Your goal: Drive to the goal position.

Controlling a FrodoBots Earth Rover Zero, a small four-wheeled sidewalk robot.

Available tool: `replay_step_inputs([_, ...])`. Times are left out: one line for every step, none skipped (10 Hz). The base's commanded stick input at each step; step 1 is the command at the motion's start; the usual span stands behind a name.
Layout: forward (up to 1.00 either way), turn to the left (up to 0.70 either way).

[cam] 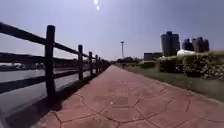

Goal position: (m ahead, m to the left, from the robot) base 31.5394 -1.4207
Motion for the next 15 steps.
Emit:
replay_step_inputs([1.00, -0.01])
replay_step_inputs([1.00, -0.09])
replay_step_inputs([1.00, -0.11])
replay_step_inputs([1.00, -0.04])
replay_step_inputs([1.00, 0.00])
replay_step_inputs([1.00, 0.01])
replay_step_inputs([1.00, 0.01])
replay_step_inputs([1.00, 0.01])
replay_step_inputs([1.00, 0.01])
replay_step_inputs([1.00, 0.01])
replay_step_inputs([1.00, 0.01])
replay_step_inputs([1.00, 0.01])
replay_step_inputs([1.00, 0.01])
replay_step_inputs([1.00, 0.01])
replay_step_inputs([1.00, 0.01])
